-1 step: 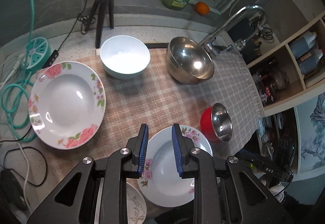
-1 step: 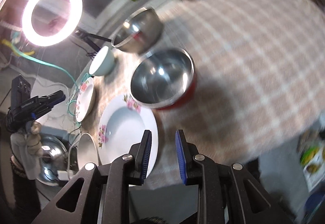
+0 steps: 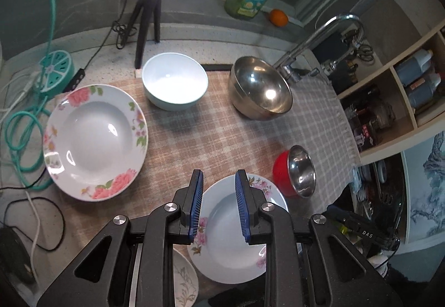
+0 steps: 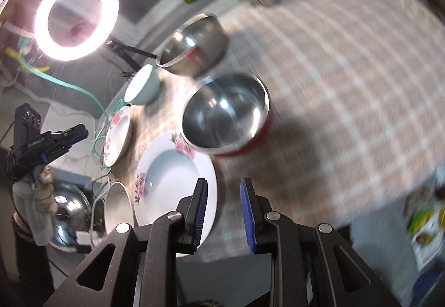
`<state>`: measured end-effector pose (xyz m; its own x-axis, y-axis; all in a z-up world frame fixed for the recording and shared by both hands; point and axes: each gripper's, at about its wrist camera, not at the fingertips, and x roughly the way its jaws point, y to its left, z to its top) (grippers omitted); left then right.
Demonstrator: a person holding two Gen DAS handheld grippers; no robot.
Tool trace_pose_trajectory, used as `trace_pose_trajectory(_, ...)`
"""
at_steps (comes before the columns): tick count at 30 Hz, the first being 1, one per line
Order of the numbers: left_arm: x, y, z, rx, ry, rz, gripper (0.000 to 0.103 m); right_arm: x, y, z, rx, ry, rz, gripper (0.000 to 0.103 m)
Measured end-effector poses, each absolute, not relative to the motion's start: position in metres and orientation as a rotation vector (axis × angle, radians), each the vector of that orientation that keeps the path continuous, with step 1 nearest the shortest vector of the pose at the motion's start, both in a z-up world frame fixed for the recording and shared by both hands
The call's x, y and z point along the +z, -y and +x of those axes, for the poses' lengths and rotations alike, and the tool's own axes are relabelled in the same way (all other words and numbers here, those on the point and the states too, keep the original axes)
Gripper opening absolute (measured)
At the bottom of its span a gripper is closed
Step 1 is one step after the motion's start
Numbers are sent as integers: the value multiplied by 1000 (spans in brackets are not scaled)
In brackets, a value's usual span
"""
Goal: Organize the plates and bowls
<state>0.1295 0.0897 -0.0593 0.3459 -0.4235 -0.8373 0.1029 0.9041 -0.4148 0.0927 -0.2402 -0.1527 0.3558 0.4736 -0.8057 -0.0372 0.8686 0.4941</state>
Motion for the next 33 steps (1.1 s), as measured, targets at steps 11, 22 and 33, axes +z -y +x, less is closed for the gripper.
trace_pose_trajectory(11,-30,-137,50,-68,-971,-531,22,-105,229,138,606,-1002,243,33)
trace_pose_trajectory(22,-34,-139,-16,150,-904,-653,22,-75,203,178,833,-974,42,35)
trace_pose_trajectory(33,-22,-137,-32,255,-899,-644,22,-55,171,210,987,-1024,-12,35)
